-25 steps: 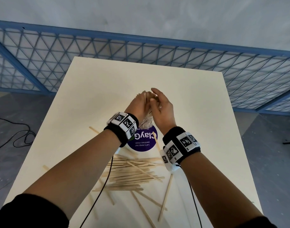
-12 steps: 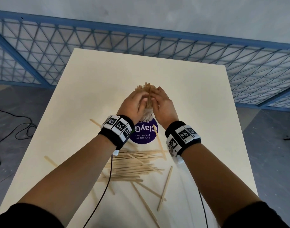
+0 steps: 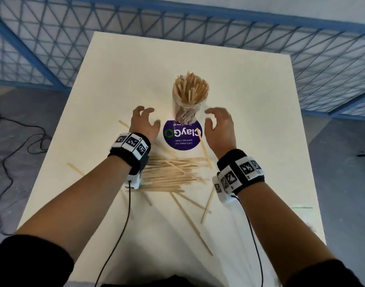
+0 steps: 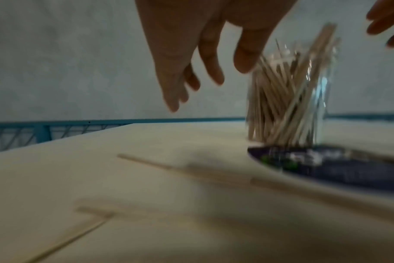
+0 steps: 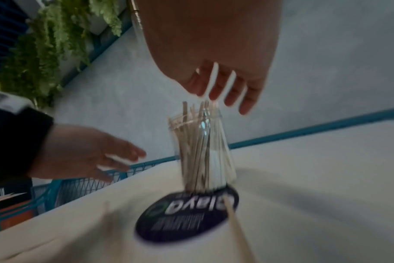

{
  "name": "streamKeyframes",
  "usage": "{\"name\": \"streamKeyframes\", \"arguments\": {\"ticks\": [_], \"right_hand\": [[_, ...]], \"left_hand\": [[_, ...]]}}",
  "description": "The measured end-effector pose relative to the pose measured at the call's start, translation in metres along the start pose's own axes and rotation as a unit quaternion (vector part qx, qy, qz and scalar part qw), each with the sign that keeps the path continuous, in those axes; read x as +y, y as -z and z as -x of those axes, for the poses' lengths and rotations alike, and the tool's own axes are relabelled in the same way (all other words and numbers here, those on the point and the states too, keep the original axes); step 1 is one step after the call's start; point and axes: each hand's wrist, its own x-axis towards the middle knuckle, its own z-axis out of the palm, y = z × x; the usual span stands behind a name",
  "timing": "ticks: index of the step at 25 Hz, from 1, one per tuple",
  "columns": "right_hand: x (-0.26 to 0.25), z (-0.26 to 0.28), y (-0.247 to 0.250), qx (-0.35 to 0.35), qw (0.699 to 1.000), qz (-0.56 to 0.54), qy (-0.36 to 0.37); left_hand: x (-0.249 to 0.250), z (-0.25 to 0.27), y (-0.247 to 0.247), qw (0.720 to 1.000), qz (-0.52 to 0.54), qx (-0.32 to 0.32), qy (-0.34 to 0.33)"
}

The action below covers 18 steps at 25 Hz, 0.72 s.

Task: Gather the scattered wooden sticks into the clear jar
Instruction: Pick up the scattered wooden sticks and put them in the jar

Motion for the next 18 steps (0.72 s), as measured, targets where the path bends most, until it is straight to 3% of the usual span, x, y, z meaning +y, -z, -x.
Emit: {"name": "streamKeyframes", "arguments": {"ticks": [1, 3, 5, 10, 15, 18], "right_hand": [[0.006, 0.013, -0.004, -0.054, 0.995, 0.045, -0.063], [0.016, 0.039, -0.012, -0.200, 0.947, 0.180, -0.177], [0.022, 0.059, -0.019, -0.261, 0.914, 0.255, -0.175], [0.025, 0.074, -0.025, -0.245, 0.932, 0.253, -0.081], [0.022, 0.078, -0.022, -0.270, 0.908, 0.317, -0.044], [0.020, 0.082, -0.018, -0.268, 0.907, 0.324, -0.035]], "left_hand": [[-0.009, 0.003, -0.003, 0.993, -0.081, -0.075, 0.035], [-0.017, 0.013, -0.009, 0.961, -0.205, -0.183, 0.026], [-0.018, 0.029, -0.016, 0.955, -0.204, -0.215, -0.018], [-0.023, 0.074, -0.023, 0.950, -0.196, -0.225, -0.096], [-0.030, 0.089, -0.023, 0.919, -0.317, -0.195, -0.130], [-0.030, 0.086, -0.015, 0.930, -0.305, -0.159, -0.132]]}}
